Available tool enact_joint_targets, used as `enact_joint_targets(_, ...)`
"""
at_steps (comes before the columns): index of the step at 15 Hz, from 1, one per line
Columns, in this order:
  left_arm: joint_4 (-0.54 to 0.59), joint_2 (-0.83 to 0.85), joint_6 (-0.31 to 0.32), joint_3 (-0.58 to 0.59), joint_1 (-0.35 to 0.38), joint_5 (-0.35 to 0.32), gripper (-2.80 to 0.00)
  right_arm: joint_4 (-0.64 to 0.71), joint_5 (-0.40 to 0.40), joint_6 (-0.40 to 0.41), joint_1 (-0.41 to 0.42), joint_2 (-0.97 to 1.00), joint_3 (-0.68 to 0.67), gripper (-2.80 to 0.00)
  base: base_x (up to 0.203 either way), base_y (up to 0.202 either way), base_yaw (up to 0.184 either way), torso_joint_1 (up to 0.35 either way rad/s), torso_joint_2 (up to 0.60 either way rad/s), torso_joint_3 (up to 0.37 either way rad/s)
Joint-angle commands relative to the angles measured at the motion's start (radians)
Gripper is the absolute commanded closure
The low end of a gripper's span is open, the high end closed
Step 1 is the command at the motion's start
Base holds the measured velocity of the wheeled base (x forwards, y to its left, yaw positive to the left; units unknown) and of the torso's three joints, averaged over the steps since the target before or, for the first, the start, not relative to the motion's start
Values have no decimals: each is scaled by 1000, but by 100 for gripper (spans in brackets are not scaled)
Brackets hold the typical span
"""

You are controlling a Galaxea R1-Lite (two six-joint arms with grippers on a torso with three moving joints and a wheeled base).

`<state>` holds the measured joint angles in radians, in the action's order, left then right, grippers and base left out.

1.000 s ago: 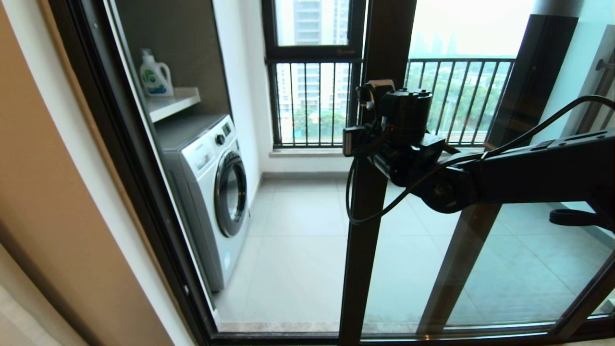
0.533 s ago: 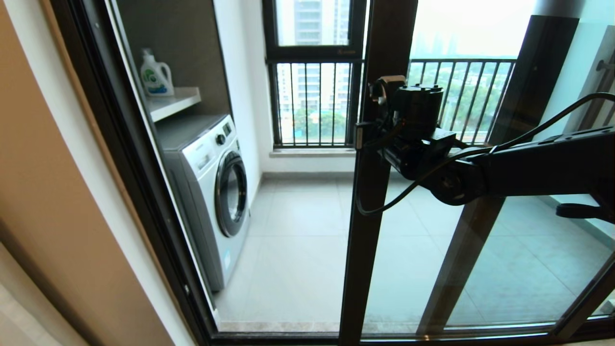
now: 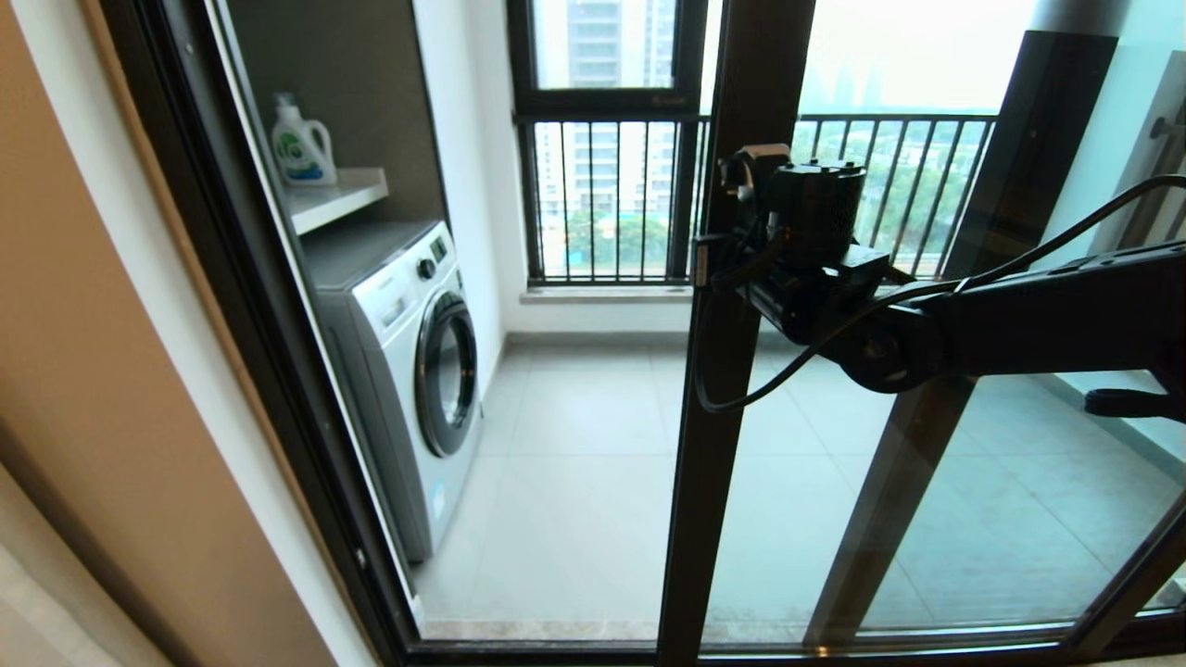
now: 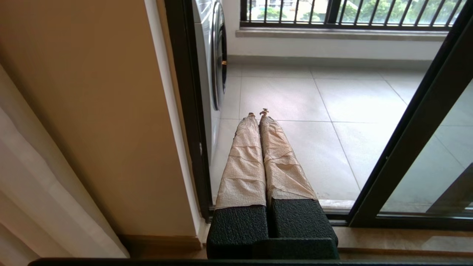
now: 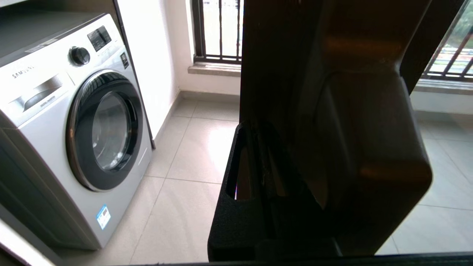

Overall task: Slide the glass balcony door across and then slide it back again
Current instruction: Open the slid door

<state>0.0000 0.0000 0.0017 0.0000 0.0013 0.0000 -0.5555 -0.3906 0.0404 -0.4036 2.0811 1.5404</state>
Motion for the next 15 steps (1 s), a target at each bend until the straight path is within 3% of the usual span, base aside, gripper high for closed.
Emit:
enact_joint_targets(1, 0, 2, 0, 0, 0, 0, 0, -6, -7, 1, 22, -12, -21, 0, 0, 0, 0, 0, 0, 0)
enact_joint_targets(15, 0, 2, 0, 0, 0, 0, 0, -50, 3, 10, 122, -116, -157, 0, 0, 0, 0, 0, 0, 0)
